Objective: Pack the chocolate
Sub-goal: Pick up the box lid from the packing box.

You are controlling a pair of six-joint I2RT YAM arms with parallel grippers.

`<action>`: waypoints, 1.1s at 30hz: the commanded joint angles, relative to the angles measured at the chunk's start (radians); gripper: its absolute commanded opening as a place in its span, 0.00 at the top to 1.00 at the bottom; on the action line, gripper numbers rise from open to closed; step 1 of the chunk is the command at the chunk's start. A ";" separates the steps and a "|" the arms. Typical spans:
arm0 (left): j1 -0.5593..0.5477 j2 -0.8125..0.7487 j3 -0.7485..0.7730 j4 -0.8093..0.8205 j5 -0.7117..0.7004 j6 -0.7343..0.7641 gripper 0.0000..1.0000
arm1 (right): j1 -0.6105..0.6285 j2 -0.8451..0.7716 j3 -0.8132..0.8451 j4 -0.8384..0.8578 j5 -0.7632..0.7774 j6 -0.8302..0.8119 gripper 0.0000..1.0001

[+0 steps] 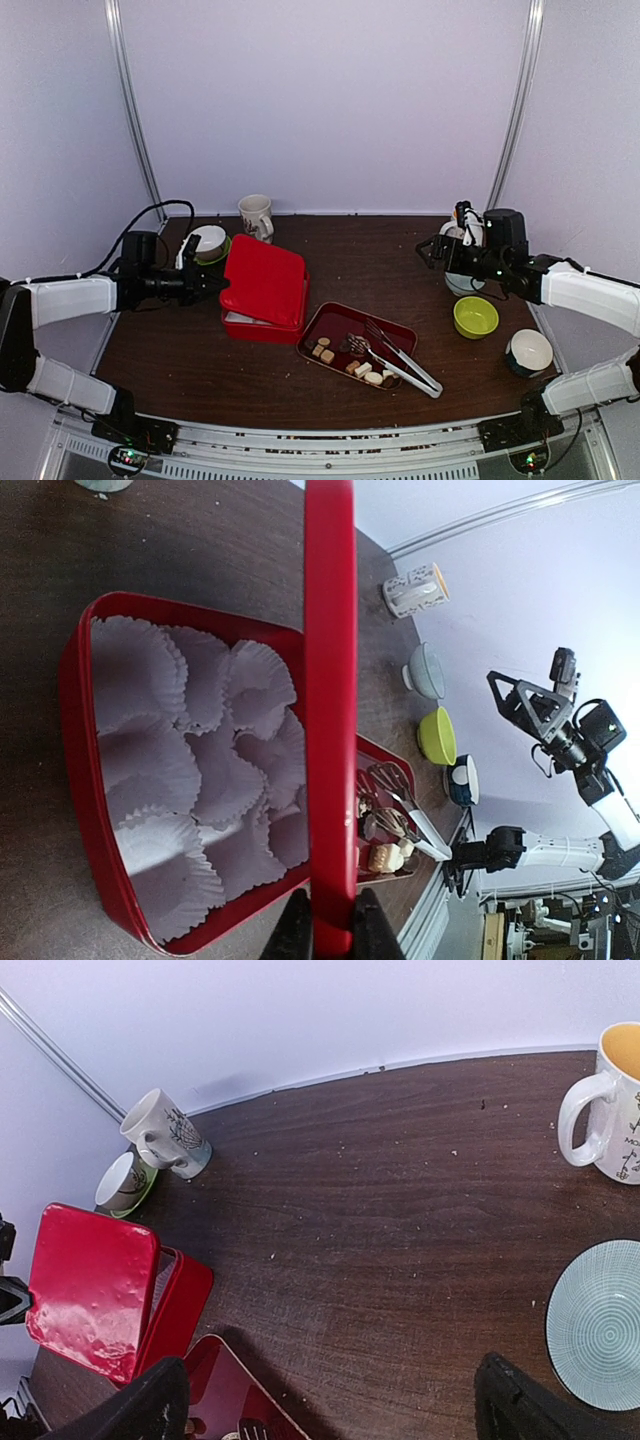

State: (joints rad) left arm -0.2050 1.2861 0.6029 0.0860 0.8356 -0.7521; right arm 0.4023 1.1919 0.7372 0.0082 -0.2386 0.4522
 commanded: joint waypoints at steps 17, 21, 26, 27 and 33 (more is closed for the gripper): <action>-0.103 -0.219 0.161 -0.016 0.069 0.033 1.00 | 0.024 0.002 0.057 -0.021 0.023 -0.008 0.00; -0.105 -0.283 0.203 -0.131 0.015 0.108 1.00 | 0.026 -0.006 0.059 -0.031 0.029 -0.016 0.00; -0.105 -0.384 0.292 -0.401 -0.217 0.268 1.00 | 0.027 -0.007 0.058 -0.028 0.027 -0.018 0.00; -0.104 -0.398 0.329 -0.473 -0.291 0.301 1.00 | 0.027 -0.008 0.059 -0.028 0.026 -0.017 0.00; -0.105 -0.416 0.462 -0.816 -0.807 0.403 1.00 | 0.030 -0.009 0.058 -0.024 0.027 -0.023 0.00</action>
State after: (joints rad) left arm -0.3096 0.8742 0.9977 -0.4900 0.4232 -0.4618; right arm 0.4217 1.1988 0.7628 -0.0124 -0.2276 0.4442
